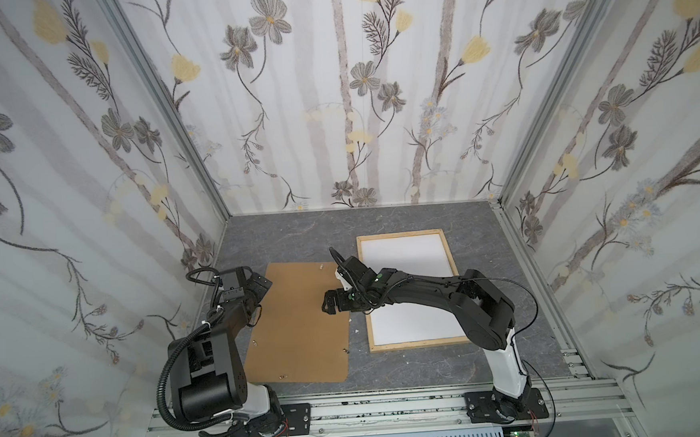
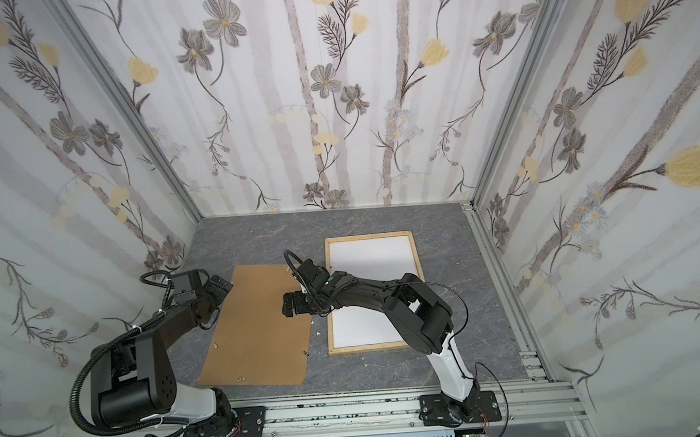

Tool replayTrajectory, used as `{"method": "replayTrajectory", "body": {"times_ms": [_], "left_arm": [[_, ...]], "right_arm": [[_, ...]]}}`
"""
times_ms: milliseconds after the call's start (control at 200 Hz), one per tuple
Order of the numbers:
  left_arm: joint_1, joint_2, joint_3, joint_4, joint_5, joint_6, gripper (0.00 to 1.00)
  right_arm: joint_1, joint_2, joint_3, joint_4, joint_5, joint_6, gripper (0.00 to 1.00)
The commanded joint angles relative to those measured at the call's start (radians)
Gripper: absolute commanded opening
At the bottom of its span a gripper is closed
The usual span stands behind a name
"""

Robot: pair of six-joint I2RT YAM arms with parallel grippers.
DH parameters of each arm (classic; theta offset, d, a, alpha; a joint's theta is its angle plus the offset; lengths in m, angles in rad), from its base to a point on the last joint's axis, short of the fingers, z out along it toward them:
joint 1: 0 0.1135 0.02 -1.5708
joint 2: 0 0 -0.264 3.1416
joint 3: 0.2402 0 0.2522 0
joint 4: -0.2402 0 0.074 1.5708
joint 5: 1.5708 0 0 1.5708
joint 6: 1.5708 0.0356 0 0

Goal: Put the photo into the frame

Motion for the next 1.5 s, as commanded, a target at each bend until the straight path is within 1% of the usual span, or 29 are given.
{"method": "replayTrajectory", "body": {"times_ms": [0, 120, 165, 395, 555, 784, 854, 864, 1079, 1284, 1409, 1494], "left_arm": [[-0.002, 0.017, -0.017, 0.042, 0.008, 0.007, 1.0], [-0.018, 0.023, -0.029, 0.045, -0.008, 0.01, 1.0], [-0.021, 0.029, -0.03, 0.046, -0.004, 0.011, 1.0], [-0.057, 0.062, -0.045, 0.051, 0.021, 0.016, 1.0], [-0.095, 0.07, -0.063, 0.058, 0.059, 0.01, 1.0], [-0.148, 0.047, -0.125, 0.115, 0.17, -0.025, 1.0], [-0.154, 0.033, -0.143, 0.135, 0.201, -0.039, 1.0], [-0.154, 0.031, -0.145, 0.136, 0.204, -0.04, 1.0], [-0.178, -0.02, -0.146, 0.14, 0.28, -0.05, 1.0], [-0.176, -0.072, -0.131, 0.102, 0.274, -0.041, 1.0], [-0.17, -0.101, -0.115, 0.041, 0.213, -0.019, 1.0], [-0.168, -0.117, -0.11, 0.008, 0.19, -0.01, 1.0]], "right_arm": [[0.001, 0.004, 0.008, -0.021, 0.098, 0.057, 1.0], [0.001, 0.084, 0.118, -0.166, 0.133, 0.068, 1.0], [0.002, 0.107, 0.139, -0.194, 0.134, 0.072, 1.0], [-0.003, 0.124, 0.127, -0.166, 0.16, 0.12, 1.0], [-0.033, 0.15, 0.131, -0.143, 0.133, 0.128, 1.0], [-0.106, 0.168, 0.125, -0.119, 0.115, 0.123, 1.0], [-0.109, 0.169, 0.123, -0.118, 0.112, 0.118, 1.0], [-0.133, 0.169, 0.122, -0.118, 0.111, 0.117, 1.0], [-0.183, 0.129, 0.071, -0.112, 0.133, 0.106, 1.0], [-0.192, 0.101, 0.03, -0.115, 0.152, 0.086, 1.0], [-0.191, 0.085, 0.015, -0.132, 0.183, 0.073, 1.0], [-0.192, 0.066, -0.002, -0.143, 0.213, 0.057, 1.0]]}}
